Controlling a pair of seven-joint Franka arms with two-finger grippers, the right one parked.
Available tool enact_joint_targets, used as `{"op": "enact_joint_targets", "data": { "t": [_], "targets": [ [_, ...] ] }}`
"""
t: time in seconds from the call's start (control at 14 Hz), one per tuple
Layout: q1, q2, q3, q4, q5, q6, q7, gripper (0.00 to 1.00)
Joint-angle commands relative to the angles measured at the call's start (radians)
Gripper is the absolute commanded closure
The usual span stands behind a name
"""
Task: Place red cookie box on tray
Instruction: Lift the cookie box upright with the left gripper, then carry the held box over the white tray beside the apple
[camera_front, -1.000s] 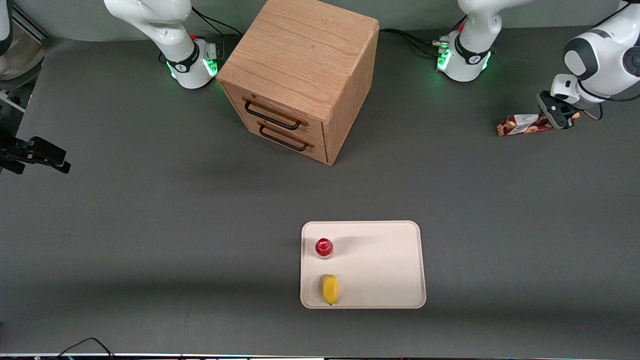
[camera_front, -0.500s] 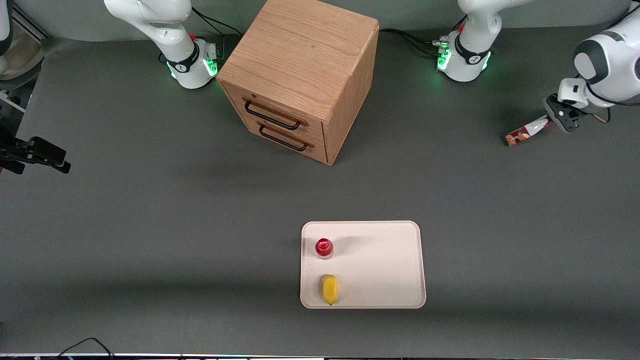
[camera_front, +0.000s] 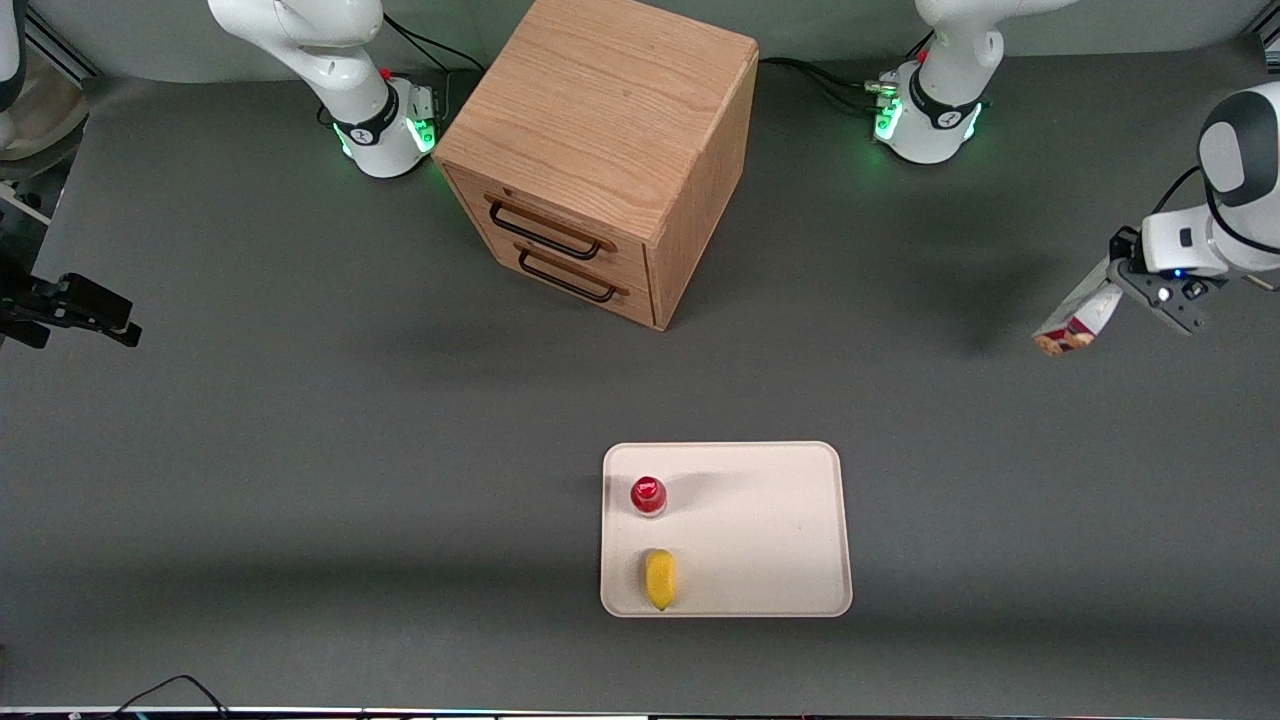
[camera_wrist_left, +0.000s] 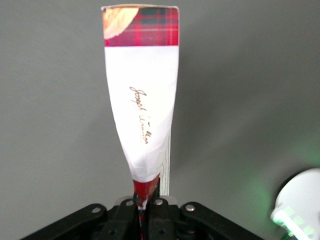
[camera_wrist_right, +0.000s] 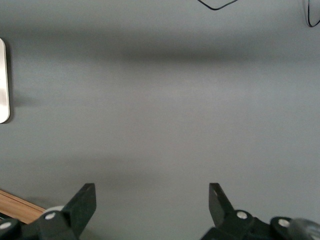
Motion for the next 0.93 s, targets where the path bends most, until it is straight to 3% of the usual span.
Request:
{"op": "enact_joint_targets", "data": {
  "t": [0.0,0.14,0.36,0.86],
  "targets": [
    [-0.001,0.190,-0.102,0.313,-0.032,-0.142,-0.313,1.00],
    [-0.001,0.258,-0.161,0.419,-0.090,-0.153,-0.506,1.00],
    [-0.024,0.373,-0.248,0.562,-0.090,-0.155,-0.723,1.00],
    [-0.183,0.707,-0.362,0.916,-0.005,-0.150,-1.208,1.00]
  ]
}}
